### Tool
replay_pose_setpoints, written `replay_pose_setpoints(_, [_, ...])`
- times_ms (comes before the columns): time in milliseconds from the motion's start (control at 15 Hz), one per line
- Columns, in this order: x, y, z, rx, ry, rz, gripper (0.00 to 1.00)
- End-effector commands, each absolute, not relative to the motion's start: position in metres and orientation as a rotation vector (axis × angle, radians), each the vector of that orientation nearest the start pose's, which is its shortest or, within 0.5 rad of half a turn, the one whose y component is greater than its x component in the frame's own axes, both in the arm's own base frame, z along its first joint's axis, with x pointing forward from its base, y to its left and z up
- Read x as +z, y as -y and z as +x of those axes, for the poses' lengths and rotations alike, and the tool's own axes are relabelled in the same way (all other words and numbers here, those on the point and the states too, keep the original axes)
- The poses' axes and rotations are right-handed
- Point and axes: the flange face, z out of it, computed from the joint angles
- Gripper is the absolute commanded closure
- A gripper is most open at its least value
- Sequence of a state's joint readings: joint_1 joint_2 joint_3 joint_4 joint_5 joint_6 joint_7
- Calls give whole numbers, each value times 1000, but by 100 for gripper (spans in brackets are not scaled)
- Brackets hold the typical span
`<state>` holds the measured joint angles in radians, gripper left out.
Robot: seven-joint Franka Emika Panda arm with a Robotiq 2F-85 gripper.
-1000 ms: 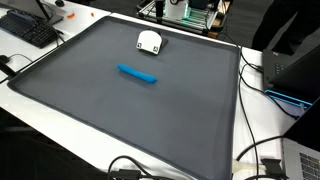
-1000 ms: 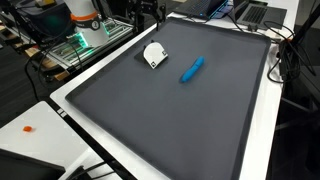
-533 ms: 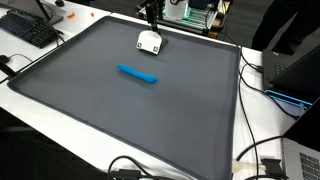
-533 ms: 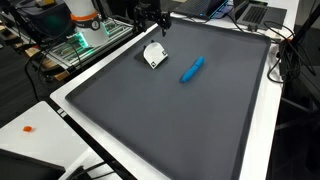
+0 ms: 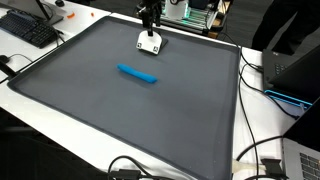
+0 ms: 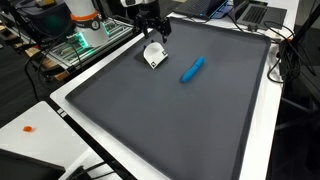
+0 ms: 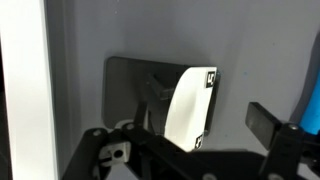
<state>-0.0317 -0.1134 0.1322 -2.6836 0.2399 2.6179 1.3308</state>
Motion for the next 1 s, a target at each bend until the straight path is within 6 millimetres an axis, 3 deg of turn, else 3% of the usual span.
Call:
replay_pose_setpoints(0, [263,-37,408,14,-2007,-2300,0])
replay_pose_setpoints(933, [247,-38,411,-101,-2016,-2314,0])
